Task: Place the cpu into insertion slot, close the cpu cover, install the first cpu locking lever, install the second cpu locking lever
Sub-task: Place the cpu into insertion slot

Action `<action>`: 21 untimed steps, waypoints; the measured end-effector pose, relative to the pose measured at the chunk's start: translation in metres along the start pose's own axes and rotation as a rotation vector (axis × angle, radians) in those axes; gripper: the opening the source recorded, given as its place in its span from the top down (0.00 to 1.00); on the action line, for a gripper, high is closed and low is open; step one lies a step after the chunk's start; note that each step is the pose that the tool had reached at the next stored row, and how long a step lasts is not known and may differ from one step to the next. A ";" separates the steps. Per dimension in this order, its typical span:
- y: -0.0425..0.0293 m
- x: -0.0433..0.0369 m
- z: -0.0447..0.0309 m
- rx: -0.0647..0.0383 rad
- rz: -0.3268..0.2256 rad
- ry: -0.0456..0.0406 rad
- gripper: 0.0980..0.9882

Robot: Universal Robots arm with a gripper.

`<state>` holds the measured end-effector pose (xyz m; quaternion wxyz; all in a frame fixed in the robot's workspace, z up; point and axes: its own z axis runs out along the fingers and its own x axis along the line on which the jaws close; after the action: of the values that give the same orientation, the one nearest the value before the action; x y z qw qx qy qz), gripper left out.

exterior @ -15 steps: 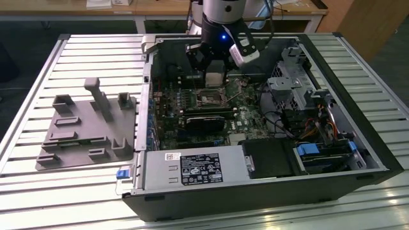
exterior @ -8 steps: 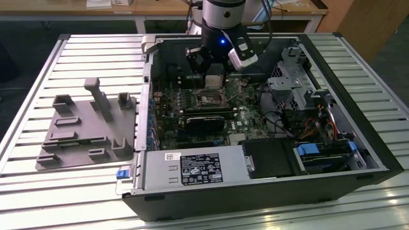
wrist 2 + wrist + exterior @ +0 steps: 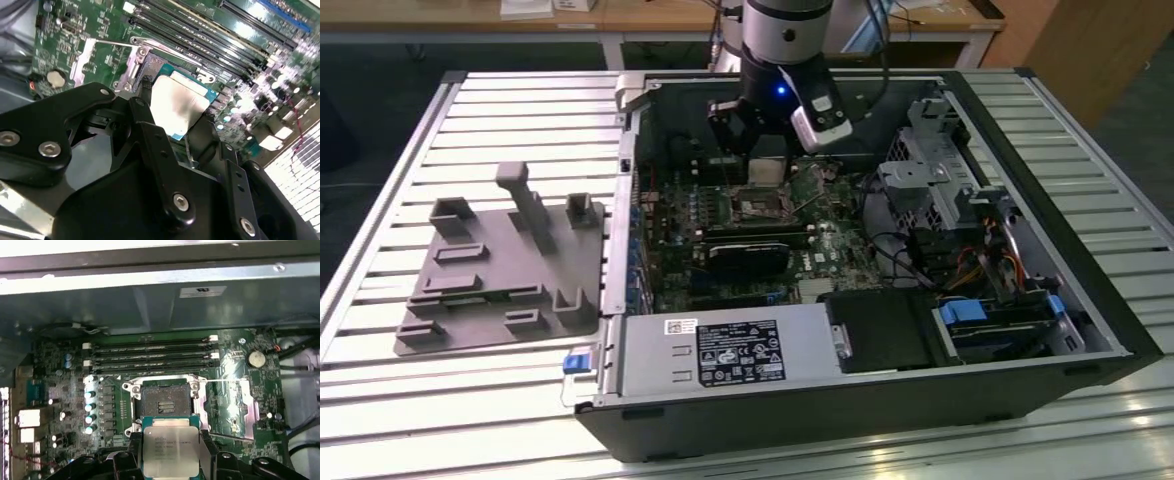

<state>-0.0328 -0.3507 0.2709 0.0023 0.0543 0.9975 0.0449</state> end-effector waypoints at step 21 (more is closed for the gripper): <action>-0.0001 0.0000 0.0015 0.004 0.366 -0.0337 0.51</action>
<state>-0.0327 -0.3507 0.2694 0.0107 0.2359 0.9708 0.0415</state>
